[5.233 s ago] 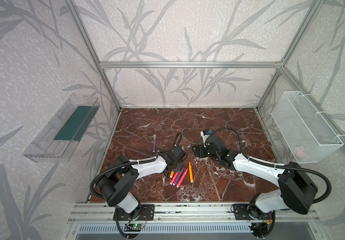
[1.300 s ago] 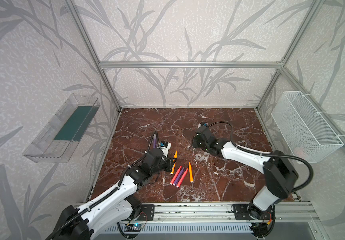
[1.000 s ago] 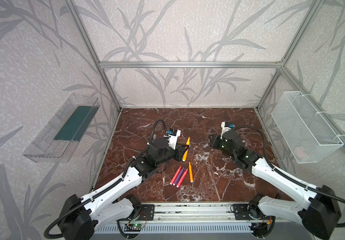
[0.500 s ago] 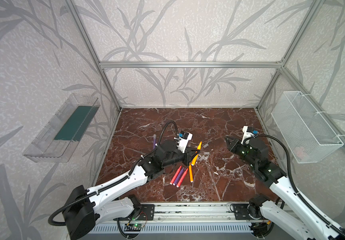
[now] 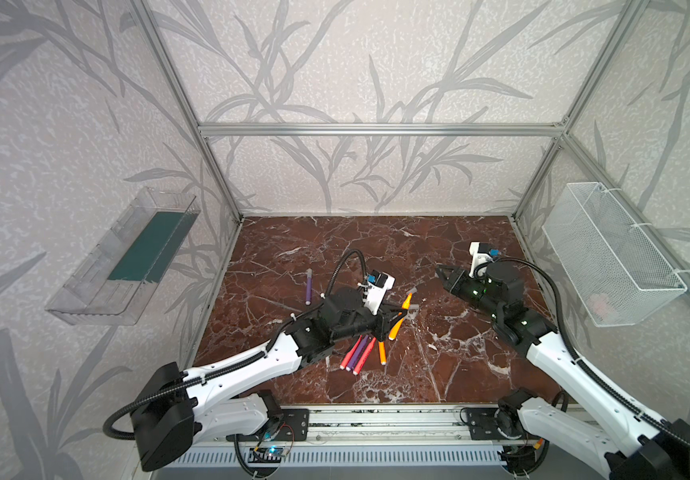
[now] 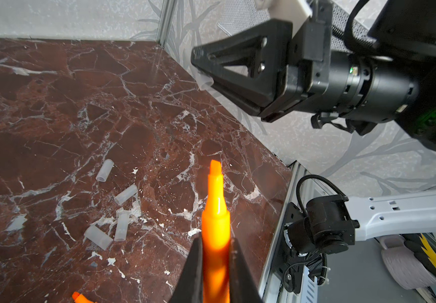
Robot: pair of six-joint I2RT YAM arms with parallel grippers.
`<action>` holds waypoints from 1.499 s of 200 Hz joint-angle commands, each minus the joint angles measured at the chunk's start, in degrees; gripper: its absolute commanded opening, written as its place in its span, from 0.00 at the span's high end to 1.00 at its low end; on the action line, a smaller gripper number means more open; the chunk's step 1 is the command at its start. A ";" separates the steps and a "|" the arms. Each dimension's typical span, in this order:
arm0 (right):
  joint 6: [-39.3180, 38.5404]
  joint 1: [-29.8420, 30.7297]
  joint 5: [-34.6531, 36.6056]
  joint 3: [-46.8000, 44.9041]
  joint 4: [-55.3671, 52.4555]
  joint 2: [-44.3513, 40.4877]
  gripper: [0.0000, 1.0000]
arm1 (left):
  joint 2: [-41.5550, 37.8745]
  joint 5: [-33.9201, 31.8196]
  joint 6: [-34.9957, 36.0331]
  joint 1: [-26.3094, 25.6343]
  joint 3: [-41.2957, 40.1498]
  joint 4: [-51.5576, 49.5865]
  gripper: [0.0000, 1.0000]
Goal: Insert pens into pen caps
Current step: Put on the pen cap to the pen.
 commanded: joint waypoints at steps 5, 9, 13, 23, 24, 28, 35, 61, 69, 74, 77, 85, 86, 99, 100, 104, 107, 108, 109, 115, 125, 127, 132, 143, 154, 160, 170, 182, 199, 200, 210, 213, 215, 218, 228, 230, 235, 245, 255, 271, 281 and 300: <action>-0.45 0.10 -2.39 2.19 3.44 1.13 1.00 | 1.84 0.86 0.00 -0.29 0.43 1.85 1.00; -0.62 0.15 -2.47 2.41 3.25 1.28 1.00 | 2.01 0.76 0.00 -0.29 0.29 1.92 1.00; -1.04 0.11 -2.51 2.77 3.04 1.44 1.00 | 2.18 0.64 -0.04 -0.29 0.17 1.96 1.00; -1.61 0.15 -2.89 3.48 2.77 1.82 1.00 | 2.59 0.71 -0.25 -0.29 -0.40 2.87 1.00; -1.63 0.16 -2.97 3.52 2.73 1.84 1.00 | 2.67 0.71 -0.34 -0.29 -0.45 2.96 1.00; -1.75 0.09 -3.27 3.74 2.98 1.99 1.00 | 2.82 0.95 -0.54 -0.24 -0.67 3.45 1.00; -1.90 0.09 -4.10 3.73 3.88 2.13 1.00 | 3.00 1.54 -0.85 -0.24 -1.09 4.29 1.00; -1.32 0.16 -7.38 2.95 7.83 2.05 1.00 | 3.51 4.19 -2.36 -0.29 -2.51 7.48 1.00; -1.08 0.20 -8.16 2.78 8.81 1.83 1.00 | 3.66 4.49 -2.45 -0.29 -2.62 7.42 1.00; -1.03 0.32 -8.54 2.64 9.37 1.70 1.00 | 3.82 4.52 -2.45 -0.29 -2.71 7.41 1.00; -0.95 0.36 -8.72 2.47 9.75 1.63 1.00 | 3.87 4.44 -2.51 -0.29 -2.79 7.21 1.00; -0.94 0.57 -9.33 2.01 11.12 1.28 1.00 | 3.97 4.24 -2.42 -0.29 -2.80 6.58 1.00; -0.98 0.58 -9.40 1.94 11.30 1.22 1.00 | 3.97 4.24 -2.39 -0.29 -2.84 6.49 1.00; -1.22 1.06 -9.56 1.15 12.76 0.57 1.00 | 3.93 4.07 -2.25 -0.29 -3.35 6.43 1.00; -1.21 1.05 -9.56 1.08 12.82 0.52 1.00 | 3.95 4.06 -2.26 -0.24 -3.38 6.55 1.00; -1.20 1.25 -9.49 0.79 12.96 0.26 1.00 | 3.82 3.87 -2.20 -0.29 -3.59 6.70 1.00; -1.22 1.37 -9.47 0.67 13.04 0.14 1.00 | 3.71 3.75 -2.19 -0.29 -3.65 6.74 1.00; -1.21 1.43 -9.46 0.66 13.05 0.08 1.00 | 3.71 3.72 -2.19 -0.29 -3.67 6.75 1.00; -1.25 1.45 -9.42 0.56 13.05 0.01 1.00 | 3.62 3.63 -2.14 -0.29 -3.71 6.75 1.00; -1.21 1.77 -9.23 0.22 12.99 -0.21 1.00 | 3.25 3.13 -2.06 -0.29 -3.76 6.71 1.00; -1.23 2.41 -8.75 -0.13 12.95 -0.54 1.00 | 2.58 2.48 -2.02 -0.29 -3.55 6.17 1.00; -1.26 2.52 -8.71 -0.18 12.96 -0.57 1.00 | 2.37 2.41 -2.01 -0.27 -3.51 6.08 1.00; -1.20 2.93 -8.60 -0.36 13.04 -0.67 1.00 | 1.87 2.23 -1.93 -0.28 -3.30 5.80 1.00; -1.58 3.82 -8.35 -0.73 13.57 -0.75 1.00 | 0.81 1.89 -1.61 -0.27 -2.91 5.28 1.00; -1.91 4.83 -7.11 -1.14 13.69 -0.90 1.00 | -0.17 1.24 -1.35 -0.24 -2.72 5.08 1.00; -1.91 5.50 -5.93 -1.92 14.48 -0.99 1.00 | -0.77 1.01 -1.40 -0.24 -2.79 5.08 1.00; -1.08 6.52 -3.41 -3.99 16.71 -1.27 1.00 | -1.75 0.11 -1.35 -0.20 -2.93 5.31 1.00; 0.53 7.59 -0.55 -6.80 20.56 -1.47 1.00 | -2.96 -0.74 -1.65 -0.20 -2.93 5.38 1.00; 1.91 9.03 2.19 -9.17 24.37 -1.31 1.00 | -4.38 -1.13 -1.33 -0.20 -2.68 4.78 1.00; 1.91 9.03 2.19 -9.17 24.37 -1.31 1.00 | -4.46 -1.17 -1.28 -0.20 -2.61 4.71 1.00; 1.71 10.15 4.03 -9.07 24.34 -1.06 1.00 | -5.00 -1.47 -0.89 -0.20 -2.40 3.96 1.00; 1.72 10.38 4.40 -8.96 24.26 -0.99 1.00 | -5.19 -1.48 -0.76 -0.20 -2.37 3.91 1.00; 1.70 10.65 4.59 -8.98 24.23 -0.96 1.00 | -5.33 -1.53 -0.71 -0.20 -2.36 3.91 1.00; 1.70 10.84 4.89 -8.98 24.29 -0.83 1.00 | -5.38 -1.57 -0.65 -0.20 -2.36 3.90 1.00; 1.70 11.69 5.64 -9.14 25.09 -0.68 1.00 | -5.59 -1.77 -0.55 -0.20 -2.51 3.94 1.00; 1.63 11.90 5.76 -9.12 25.16 -0.68 1.00 | -5.65 -1.75 -0.55 -0.20 -2.52 3.94 1.00; 1.65 12.33 6.18 -9.19 25.35 -0.68 1.00 | -5.76 -2.01 -0.60 -0.20 -2.70 4.02 1.00; 1.53 13.04 7.51 -9.06 24.81 -0.83 1.00 | -5.95 -2.55 -0.90 -0.20 -3.02 4.20 1.00; 1.61 13.63 8.51 -8.93 24.33 -0.99 1.00 | -5.95 -2.84 -0.88 -0.20 -3.15 4.25 1.00; 1.57 14.23 8.88 -8.74 24.46 -0.78 1.00 | -5.92 -3.50 -0.51 -0.20 -3.24 4.25 1.00; 1.95 14.69 9.23 -8.88 24.48 -0.68 1.00 | -5.78 -3.97 -0.30 -0.20 -3.32 4.21 1.00; 3.88 15.43 10.44 -10.14 25.06 -0.68 1.00 | -5.57 -4.83 -0.45 -0.20 -3.35 4.38 1.00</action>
